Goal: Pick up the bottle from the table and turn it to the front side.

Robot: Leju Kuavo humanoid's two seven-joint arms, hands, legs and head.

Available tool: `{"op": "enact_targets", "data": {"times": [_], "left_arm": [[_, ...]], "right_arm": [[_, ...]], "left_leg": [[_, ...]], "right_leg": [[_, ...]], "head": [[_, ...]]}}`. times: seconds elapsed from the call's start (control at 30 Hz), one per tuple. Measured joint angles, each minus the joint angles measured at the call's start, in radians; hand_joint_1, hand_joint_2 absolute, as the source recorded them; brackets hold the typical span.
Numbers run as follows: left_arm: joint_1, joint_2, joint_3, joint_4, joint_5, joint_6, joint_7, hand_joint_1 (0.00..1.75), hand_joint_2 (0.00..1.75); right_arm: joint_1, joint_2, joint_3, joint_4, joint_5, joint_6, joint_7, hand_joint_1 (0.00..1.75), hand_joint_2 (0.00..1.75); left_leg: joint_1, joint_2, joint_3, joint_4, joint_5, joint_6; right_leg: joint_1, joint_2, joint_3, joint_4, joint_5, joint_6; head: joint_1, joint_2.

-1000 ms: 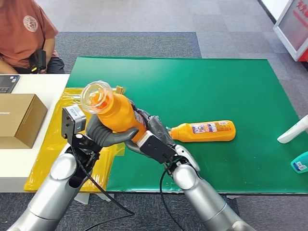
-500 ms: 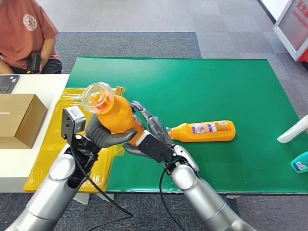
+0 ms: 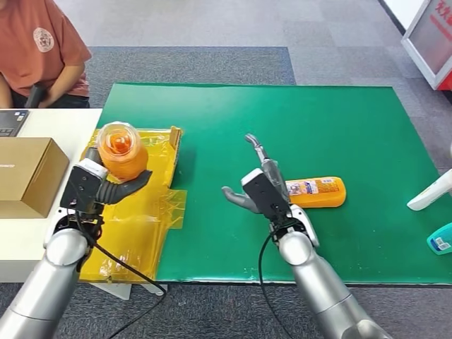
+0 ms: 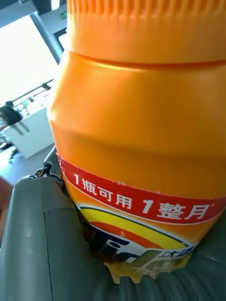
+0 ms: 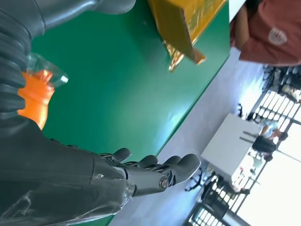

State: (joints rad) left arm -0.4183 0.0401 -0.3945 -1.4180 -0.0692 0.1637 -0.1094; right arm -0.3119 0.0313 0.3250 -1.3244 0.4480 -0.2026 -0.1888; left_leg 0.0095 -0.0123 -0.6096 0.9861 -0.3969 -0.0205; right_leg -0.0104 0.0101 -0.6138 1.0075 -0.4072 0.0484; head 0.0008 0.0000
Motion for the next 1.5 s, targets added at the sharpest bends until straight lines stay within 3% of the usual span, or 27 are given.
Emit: {"op": "enact_targets", "data": {"times": [0.17,0.33,0.43,0.87,1.13,1.37,1.5], "left_arm": [[0.015,0.018,0.041,0.027,-0.153,0.067,0.015,1.75,1.75],[0.016,0.028,0.07,0.079,-0.531,0.166,0.095,1.75,1.75],[0.016,0.028,0.089,0.115,-0.644,0.169,0.122,1.75,1.75],[-0.013,0.024,0.122,0.26,-0.869,0.116,0.177,1.75,1.75],[-0.048,0.019,0.122,0.351,-0.936,0.062,0.213,1.75,1.75],[-0.094,0.003,0.124,0.46,-0.949,0.056,0.181,1.75,1.75],[-0.126,-0.017,0.124,0.518,-0.973,0.045,0.215,1.75,1.75]], "right_arm": [[0.017,-0.013,-0.042,-0.036,0.019,-0.009,0.001,0.0,1.75],[0.035,-0.016,-0.069,-0.093,0.054,-0.006,0.005,0.0,1.75],[0.037,-0.016,-0.075,-0.118,0.067,0.003,0.008,0.0,1.75],[0.04,-0.016,-0.073,-0.193,0.086,0.021,0.007,0.0,1.75],[0.044,-0.015,-0.055,-0.216,0.131,0.058,0.01,0.0,1.75],[0.052,-0.015,-0.021,-0.238,0.143,0.065,0.011,0.0,1.75],[0.052,-0.013,-0.005,-0.247,0.144,0.065,0.01,0.0,1.75]], "left_leg": [[0.0,0.0,-0.001,0.0,0.0,0.0],[0.0,0.0,-0.001,0.0,0.0,0.0],[0.0,0.0,-0.001,0.0,0.0,0.0],[0.0,0.0,-0.001,0.0,0.0,0.0],[0.0,0.0,-0.001,0.0,0.0,0.0],[0.0,0.0,-0.001,0.0,0.0,0.0],[0.0,0.0,-0.001,0.0,0.0,0.0]], "right_leg": [[0.0,0.0,-0.001,0.0,0.0,0.0],[0.0,0.0,-0.001,0.0,0.0,0.0],[0.0,0.0,-0.001,0.0,0.0,0.0],[0.0,0.0,-0.001,0.0,0.0,0.0],[0.0,0.0,-0.001,0.0,0.0,0.0],[0.0,0.0,-0.001,0.0,0.0,0.0],[0.0,0.0,-0.001,0.0,0.0,0.0]], "head": [[0.0,0.0],[0.0,0.0],[0.0,0.0],[0.0,0.0],[0.0,0.0],[0.0,0.0],[0.0,0.0]]}}
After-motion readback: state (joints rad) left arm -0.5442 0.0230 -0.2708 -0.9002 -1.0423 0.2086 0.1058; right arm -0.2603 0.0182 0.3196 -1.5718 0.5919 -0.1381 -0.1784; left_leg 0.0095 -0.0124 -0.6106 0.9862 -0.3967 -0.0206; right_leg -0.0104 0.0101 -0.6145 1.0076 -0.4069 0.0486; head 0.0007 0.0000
